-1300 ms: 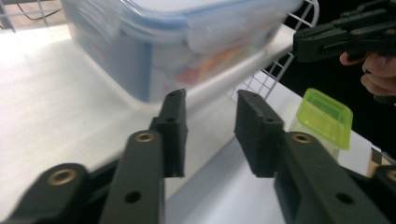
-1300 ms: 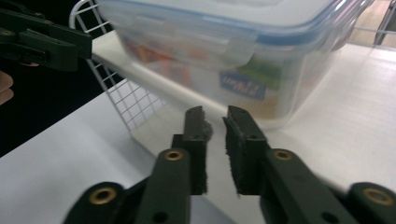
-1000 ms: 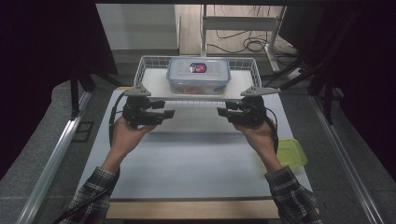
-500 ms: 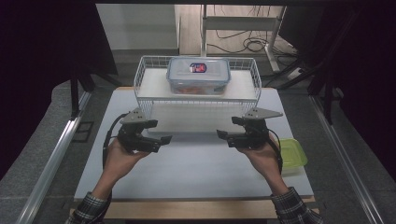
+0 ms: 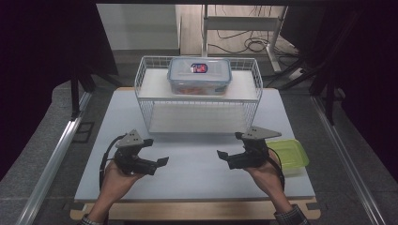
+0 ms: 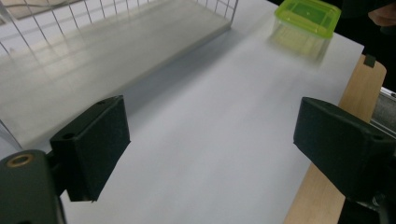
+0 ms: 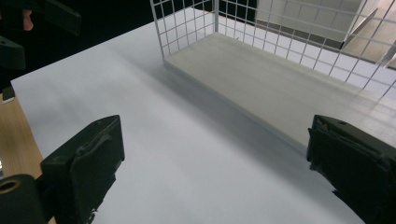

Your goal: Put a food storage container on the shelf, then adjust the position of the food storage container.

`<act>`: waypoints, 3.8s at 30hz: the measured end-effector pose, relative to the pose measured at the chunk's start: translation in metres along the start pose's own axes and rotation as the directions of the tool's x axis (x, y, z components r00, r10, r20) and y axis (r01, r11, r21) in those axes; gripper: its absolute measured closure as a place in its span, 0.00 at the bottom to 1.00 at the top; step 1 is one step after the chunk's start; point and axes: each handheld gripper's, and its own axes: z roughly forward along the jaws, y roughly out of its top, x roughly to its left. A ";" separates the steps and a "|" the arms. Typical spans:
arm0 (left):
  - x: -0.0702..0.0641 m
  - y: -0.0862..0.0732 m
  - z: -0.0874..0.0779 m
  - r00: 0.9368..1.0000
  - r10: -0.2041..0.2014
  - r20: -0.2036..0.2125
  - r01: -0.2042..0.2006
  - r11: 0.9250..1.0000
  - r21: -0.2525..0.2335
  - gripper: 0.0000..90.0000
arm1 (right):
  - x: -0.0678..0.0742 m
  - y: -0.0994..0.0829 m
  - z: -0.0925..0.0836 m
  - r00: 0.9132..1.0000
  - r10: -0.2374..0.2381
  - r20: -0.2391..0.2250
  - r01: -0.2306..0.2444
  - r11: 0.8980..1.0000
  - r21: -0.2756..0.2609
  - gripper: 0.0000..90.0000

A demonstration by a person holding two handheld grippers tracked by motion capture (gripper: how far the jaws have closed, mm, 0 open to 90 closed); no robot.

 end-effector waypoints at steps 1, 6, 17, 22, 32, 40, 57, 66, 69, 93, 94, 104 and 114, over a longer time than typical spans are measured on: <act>-0.001 -0.003 0.000 1.000 0.001 0.000 -0.001 1.000 -0.001 0.10 | 0.001 -0.003 -0.001 1.000 0.001 0.002 -0.001 1.000 0.002 0.04; -0.005 -0.018 -0.002 1.000 0.010 -0.013 -0.010 1.000 -0.024 0.07 | 0.006 -0.017 -0.003 1.000 0.010 0.011 -0.010 1.000 -0.004 0.03; -0.016 -0.059 0.004 0.997 0.038 -0.060 -0.037 0.999 0.029 0.03 | 0.022 -0.048 -0.002 1.000 -0.013 0.018 0.013 1.000 0.021 0.03; -0.018 -0.070 0.006 0.996 0.046 -0.079 -0.043 0.998 0.047 0.03 | 0.024 -0.060 0.001 0.999 -0.033 0.022 0.032 0.998 0.055 0.03; -0.017 -0.081 0.007 0.992 0.071 -0.107 -0.065 0.996 0.053 0.03 | 0.017 -0.066 0.003 0.998 -0.008 0.059 0.001 0.993 0.116 0.00; -0.011 -0.085 0.010 0.993 0.055 -0.109 -0.048 0.997 0.062 0.03 | -0.005 -0.062 -0.013 0.989 0.048 0.137 -0.068 0.988 0.140 0.00; -0.009 -0.087 0.012 0.993 0.044 -0.107 -0.038 0.997 0.061 0.03 | -0.078 -0.069 -0.070 0.919 0.163 0.360 -0.215 0.970 0.111 0.68; -0.008 -0.087 0.012 0.995 0.027 -0.098 -0.021 0.998 0.066 0.04 | -0.114 -0.083 -0.104 0.860 0.216 0.463 -0.271 0.961 0.056 0.99; -0.008 -0.087 0.013 0.995 0.029 -0.100 -0.022 0.997 0.072 0.04 | -0.125 -0.089 -0.112 0.838 0.224 0.497 -0.286 0.957 0.051 0.99; -0.006 -0.086 0.015 0.992 0.021 -0.122 -0.011 0.996 0.084 0.05 | -0.167 -0.130 -0.117 0.784 0.265 0.562 -0.378 0.921 0.092 0.99; -0.006 -0.086 0.014 0.992 0.021 -0.122 -0.011 0.996 0.083 0.05 | -0.166 -0.129 -0.116 0.785 0.266 0.559 -0.379 0.921 0.093 0.99; -0.006 -0.086 0.014 0.991 0.027 -0.127 -0.016 0.996 0.082 0.05 | -0.152 -0.121 -0.099 0.835 0.260 0.484 -0.364 0.922 0.134 0.99; -0.007 -0.086 0.014 0.992 0.031 -0.125 -0.020 0.996 0.087 0.04 | -0.135 -0.110 -0.076 0.877 0.232 0.421 -0.330 0.928 0.175 0.99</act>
